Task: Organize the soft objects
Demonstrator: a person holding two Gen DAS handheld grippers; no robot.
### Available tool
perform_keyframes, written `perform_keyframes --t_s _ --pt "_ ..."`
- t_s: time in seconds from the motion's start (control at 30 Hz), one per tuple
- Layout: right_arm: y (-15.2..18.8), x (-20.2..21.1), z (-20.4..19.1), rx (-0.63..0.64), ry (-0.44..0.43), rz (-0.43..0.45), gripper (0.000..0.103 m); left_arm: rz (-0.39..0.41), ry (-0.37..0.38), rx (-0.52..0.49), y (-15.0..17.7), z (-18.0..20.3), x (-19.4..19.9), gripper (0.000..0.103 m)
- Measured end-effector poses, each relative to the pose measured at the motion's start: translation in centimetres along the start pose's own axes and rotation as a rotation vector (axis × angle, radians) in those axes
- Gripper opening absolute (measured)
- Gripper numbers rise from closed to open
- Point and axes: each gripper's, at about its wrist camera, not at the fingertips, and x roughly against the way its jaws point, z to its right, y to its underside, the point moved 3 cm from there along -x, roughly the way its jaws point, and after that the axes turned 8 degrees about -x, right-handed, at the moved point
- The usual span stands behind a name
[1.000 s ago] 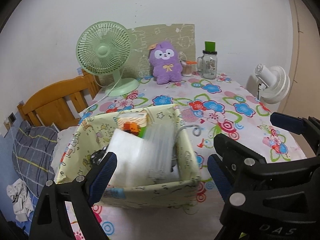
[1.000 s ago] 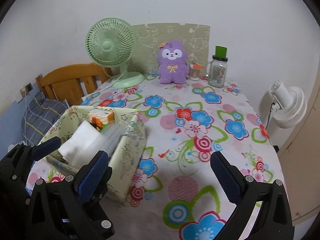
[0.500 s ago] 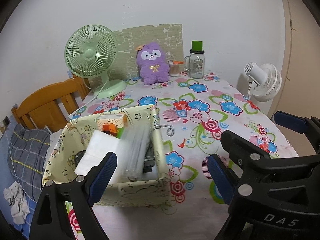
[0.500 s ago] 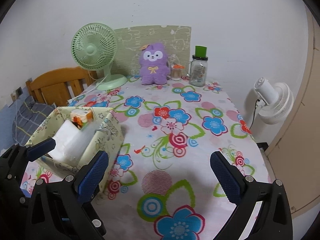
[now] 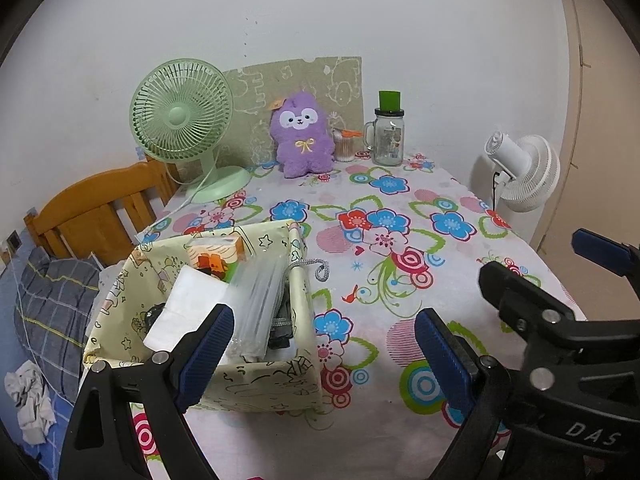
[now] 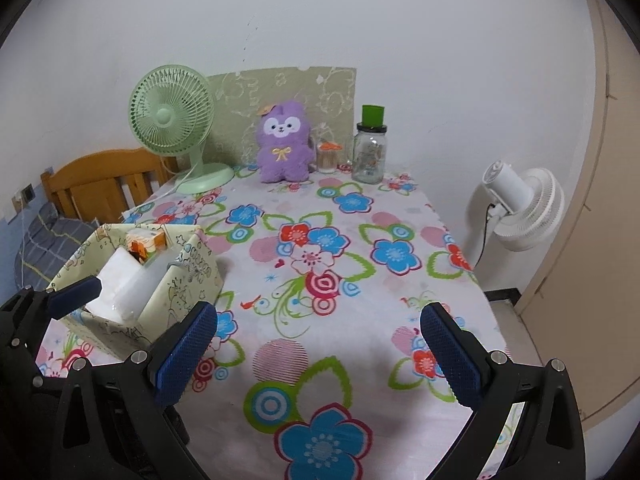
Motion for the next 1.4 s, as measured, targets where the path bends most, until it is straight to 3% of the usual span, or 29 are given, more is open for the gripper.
perform_keyframes --t_s 0.43,0.8,1.03,1.4 --pt "0.0 2.8 2.0 -0.031 0.024 0.059 0.103 0.054 0.008 0.004 -0.4 0.7 2.1 0.093" --pt "0.1 4.7 3.8 -0.075 0.025 0.094 0.103 0.124 -0.023 0.020 -0.3 0.3 4.1 0.101" --pt "0.4 6.0 4.6 -0.076 0.059 0.121 0.103 0.135 -0.022 0.049 0.0 -0.3 4.7 0.102" --pt "0.6 7.2 4.5 -0.070 0.043 0.156 0.103 0.158 -0.034 0.069 0.1 -0.6 6.0 0.103"
